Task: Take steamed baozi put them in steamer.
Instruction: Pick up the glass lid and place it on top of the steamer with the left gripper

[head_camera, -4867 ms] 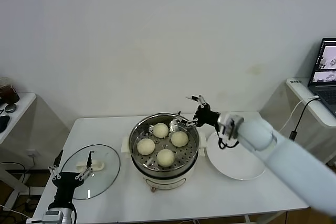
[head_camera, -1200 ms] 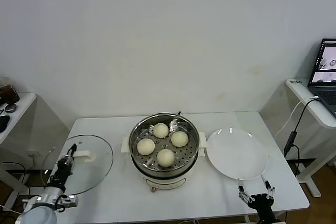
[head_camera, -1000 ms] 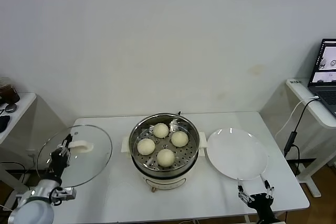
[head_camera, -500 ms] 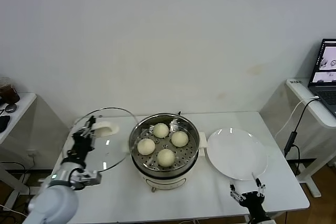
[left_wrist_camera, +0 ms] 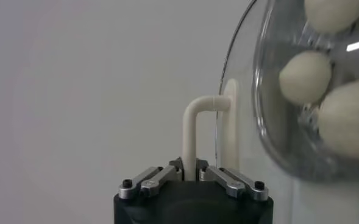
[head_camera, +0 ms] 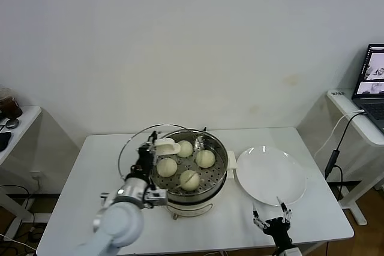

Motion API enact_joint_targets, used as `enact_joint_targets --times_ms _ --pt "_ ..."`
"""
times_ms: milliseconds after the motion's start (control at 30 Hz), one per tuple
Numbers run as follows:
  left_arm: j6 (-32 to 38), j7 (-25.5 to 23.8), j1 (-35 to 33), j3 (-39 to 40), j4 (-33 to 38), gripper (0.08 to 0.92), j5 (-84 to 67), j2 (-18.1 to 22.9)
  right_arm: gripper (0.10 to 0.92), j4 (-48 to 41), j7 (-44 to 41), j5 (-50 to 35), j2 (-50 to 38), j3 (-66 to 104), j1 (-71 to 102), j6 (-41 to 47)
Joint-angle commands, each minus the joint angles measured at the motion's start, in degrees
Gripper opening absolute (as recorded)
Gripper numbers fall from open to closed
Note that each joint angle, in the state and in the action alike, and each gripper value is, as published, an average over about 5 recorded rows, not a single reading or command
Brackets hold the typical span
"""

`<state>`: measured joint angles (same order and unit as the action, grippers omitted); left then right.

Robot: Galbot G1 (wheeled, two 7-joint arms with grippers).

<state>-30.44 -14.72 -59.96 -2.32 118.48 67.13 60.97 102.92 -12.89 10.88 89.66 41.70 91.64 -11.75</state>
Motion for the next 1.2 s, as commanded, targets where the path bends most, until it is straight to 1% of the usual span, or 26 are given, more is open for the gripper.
enact_joint_targets --times_ms 33,133,267,533,1200 --pt "-1.8 -4.0 5.6 8.0 -5.3 0.176 15.5 11.9 0.823 -1.7 0.1 1.6 0.3 -1.1 -1.1 -0.2" --pt "-1.8 -4.1 6.0 8.3 -6.5 0.176 16.1 13.4 0.823 -1.9 0.1 1.6 0.3 -1.2 -1.2 -0.2" --pt "-1.8 -4.2 5.7 8.4 -7.7 0.176 16.3 14.2 0.823 -2.2 0.1 1.5 0.3 -1.2 -1.1 -0.3" --pt "-1.8 -4.0 4.2 7.9 -9.0 0.176 17.0 14.9 0.823 -2.3 0.1 1.4 0.2 -1.2 -1.0 -0.3" --pt "-1.5 -3.2 3.6 7.5 -11.8 0.176 17.5 16.3 0.823 -2.3 0.0 1.4 -0.1 -1.8 -0.8 -0.2"
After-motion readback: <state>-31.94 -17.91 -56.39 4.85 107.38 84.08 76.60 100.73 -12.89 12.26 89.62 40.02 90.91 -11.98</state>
